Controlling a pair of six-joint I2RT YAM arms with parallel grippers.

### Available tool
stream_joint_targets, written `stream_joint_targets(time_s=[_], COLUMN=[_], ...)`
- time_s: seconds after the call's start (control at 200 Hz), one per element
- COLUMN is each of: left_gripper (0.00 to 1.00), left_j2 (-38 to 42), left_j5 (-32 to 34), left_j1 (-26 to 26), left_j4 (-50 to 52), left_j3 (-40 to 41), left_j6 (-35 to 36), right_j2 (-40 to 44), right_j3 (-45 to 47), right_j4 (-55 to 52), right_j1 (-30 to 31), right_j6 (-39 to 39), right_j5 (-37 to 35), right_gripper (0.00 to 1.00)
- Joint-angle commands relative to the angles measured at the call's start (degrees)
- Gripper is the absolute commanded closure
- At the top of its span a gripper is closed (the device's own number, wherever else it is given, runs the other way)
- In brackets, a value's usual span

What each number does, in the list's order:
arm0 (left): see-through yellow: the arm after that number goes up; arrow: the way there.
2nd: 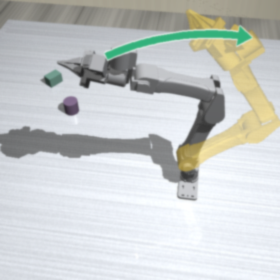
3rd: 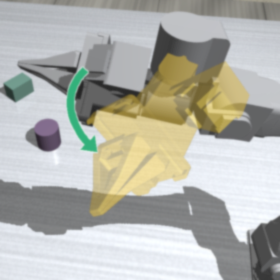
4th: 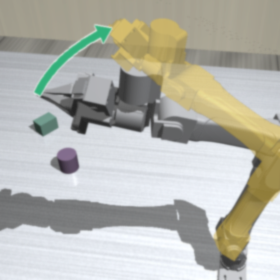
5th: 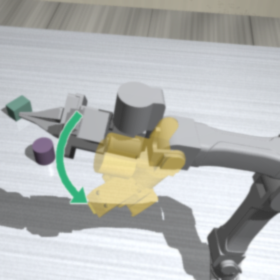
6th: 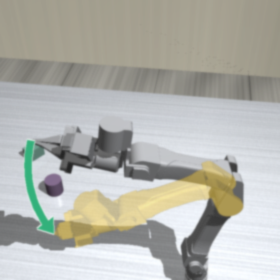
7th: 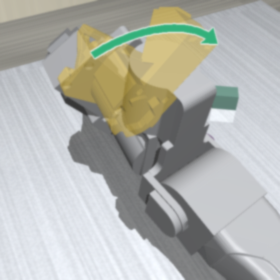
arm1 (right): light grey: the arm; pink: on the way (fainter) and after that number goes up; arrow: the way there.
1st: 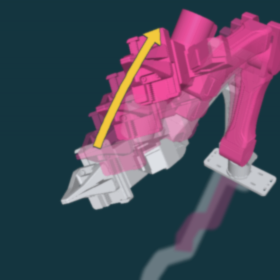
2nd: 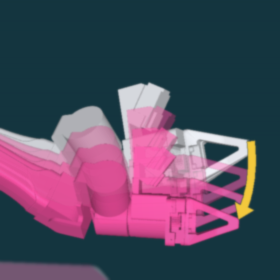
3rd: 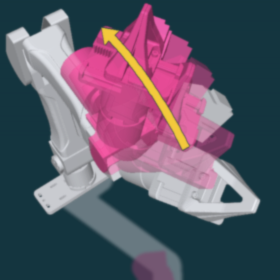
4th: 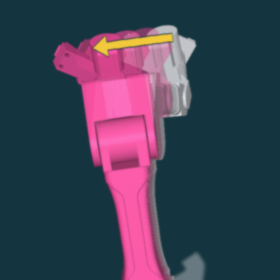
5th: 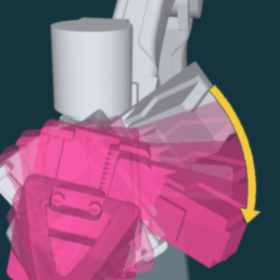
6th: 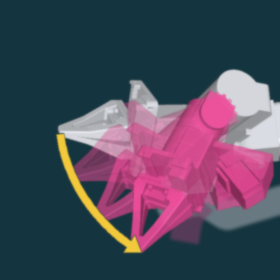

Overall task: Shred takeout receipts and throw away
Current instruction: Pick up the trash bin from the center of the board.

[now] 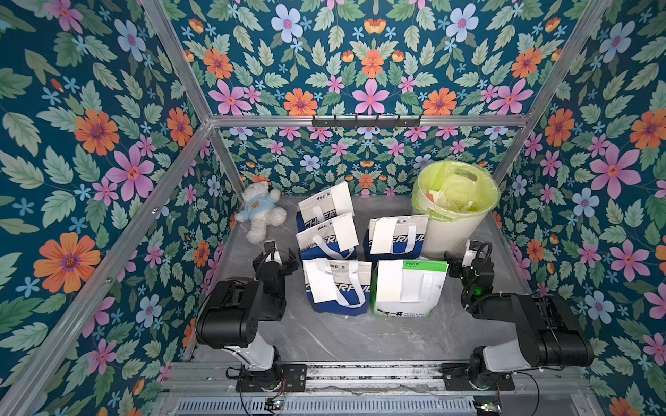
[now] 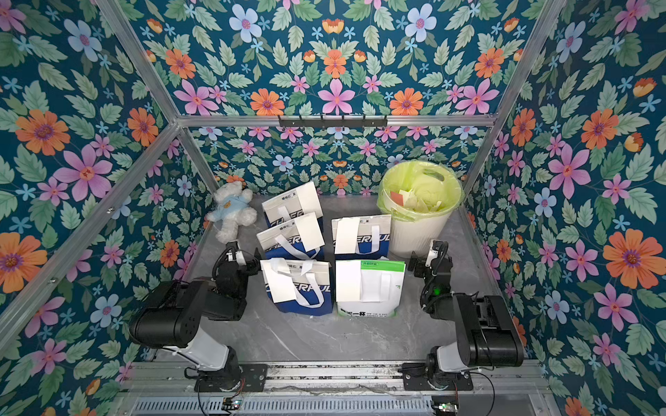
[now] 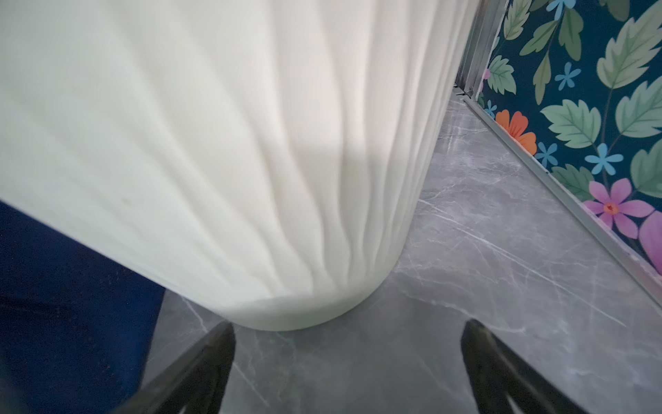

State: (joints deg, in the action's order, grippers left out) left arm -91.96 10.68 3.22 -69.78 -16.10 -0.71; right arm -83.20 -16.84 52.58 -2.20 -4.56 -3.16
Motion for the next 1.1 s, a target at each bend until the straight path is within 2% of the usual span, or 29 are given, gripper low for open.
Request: stream_joint_targets(time_s=[0.0,1.095], left_gripper=[0.01,0.01], left_j2=[0.1,0.1], left_j5=[-0.3,-1.2], left_j1=[-0.1,-0.6], left_j4=[-0.6,0.3], left_j3=[0.0,-0.4], left_j6=[0.7,0.4], right_j2=[0.1,0.2], right_j3=[-0.1,-0.4], right_j4=[1.1,0.1], right_j1=[0.0,-0.1], right_j6=[0.0,-0.4], right_j5=[-0.1,0.2], right_gripper=[0.01,0.01])
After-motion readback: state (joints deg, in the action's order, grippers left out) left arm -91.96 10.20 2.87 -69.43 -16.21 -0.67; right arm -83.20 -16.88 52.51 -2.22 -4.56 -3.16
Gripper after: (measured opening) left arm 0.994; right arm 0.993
